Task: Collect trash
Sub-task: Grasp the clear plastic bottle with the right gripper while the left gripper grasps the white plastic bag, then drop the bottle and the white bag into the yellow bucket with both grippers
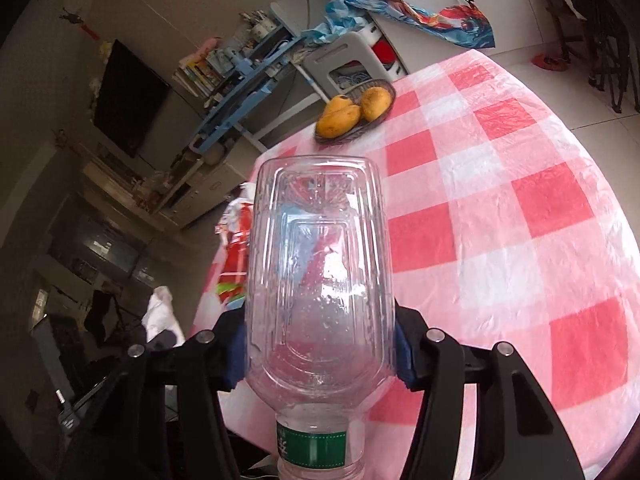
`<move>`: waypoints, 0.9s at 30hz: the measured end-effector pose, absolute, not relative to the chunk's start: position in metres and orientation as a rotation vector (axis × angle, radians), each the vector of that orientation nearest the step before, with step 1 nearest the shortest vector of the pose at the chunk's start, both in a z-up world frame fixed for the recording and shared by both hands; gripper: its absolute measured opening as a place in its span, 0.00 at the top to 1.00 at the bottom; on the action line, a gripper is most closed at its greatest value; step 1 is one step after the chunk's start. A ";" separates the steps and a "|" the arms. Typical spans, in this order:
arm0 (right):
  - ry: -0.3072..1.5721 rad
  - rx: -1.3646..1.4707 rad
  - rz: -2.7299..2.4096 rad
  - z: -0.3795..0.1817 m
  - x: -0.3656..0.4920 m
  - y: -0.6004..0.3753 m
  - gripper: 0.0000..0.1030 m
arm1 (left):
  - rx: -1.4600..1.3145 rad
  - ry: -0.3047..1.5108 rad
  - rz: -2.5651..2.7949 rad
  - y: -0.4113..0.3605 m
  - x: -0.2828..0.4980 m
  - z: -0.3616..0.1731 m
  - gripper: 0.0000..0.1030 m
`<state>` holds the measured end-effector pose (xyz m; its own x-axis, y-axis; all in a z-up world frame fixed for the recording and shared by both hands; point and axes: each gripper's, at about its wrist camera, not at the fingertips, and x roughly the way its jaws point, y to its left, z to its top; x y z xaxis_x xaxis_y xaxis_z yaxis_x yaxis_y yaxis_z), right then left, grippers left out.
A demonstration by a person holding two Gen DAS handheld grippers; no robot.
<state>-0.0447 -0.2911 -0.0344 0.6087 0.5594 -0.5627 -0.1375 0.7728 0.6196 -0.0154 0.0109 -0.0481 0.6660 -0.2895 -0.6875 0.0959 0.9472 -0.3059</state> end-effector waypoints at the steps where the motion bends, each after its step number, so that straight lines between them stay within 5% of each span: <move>1: 0.813 0.560 0.456 -0.032 -0.054 -0.285 0.46 | -0.259 0.814 -0.217 0.013 -0.017 -0.049 0.87; 21: 0.980 -0.166 0.617 -0.088 -0.145 -0.149 0.45 | -0.339 0.777 -0.193 0.043 -0.082 -0.042 0.87; 27: 0.901 -0.108 0.532 -0.071 -0.154 -0.170 0.31 | -0.284 0.812 -0.231 0.029 -0.098 -0.048 0.87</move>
